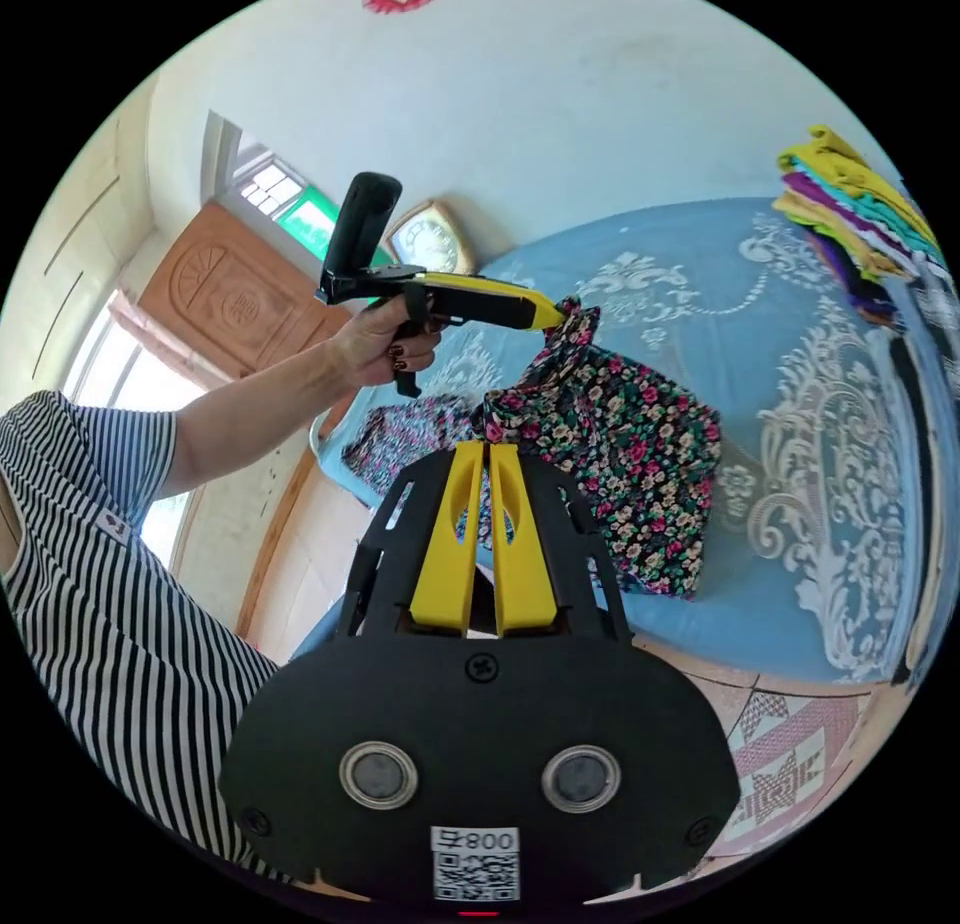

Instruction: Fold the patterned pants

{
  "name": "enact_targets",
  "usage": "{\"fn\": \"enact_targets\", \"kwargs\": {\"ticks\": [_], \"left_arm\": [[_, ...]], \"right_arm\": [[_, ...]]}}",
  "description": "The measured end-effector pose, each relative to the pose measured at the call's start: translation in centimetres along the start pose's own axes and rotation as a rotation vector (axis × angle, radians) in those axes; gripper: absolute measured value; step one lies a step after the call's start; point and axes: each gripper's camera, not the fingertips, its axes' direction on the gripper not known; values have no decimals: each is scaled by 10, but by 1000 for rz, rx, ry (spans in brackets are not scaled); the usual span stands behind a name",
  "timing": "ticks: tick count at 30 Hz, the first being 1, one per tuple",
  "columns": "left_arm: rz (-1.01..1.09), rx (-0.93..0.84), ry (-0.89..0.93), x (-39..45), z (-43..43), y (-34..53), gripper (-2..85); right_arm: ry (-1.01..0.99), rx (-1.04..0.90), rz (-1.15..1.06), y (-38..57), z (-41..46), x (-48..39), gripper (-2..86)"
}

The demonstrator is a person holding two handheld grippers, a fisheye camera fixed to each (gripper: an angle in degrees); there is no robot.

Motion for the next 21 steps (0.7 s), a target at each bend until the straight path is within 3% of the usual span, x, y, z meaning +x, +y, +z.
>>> {"fn": "enact_targets", "kwargs": {"ticks": [14,21], "left_arm": [[-328,-32,-21,-86,3,144,11],[-469,125,-29,-91,-11,188,2]], "right_arm": [[17,-358,-128,-69,158,-45,8],[-5,-469,-125,-92,212,-49,17]]}}
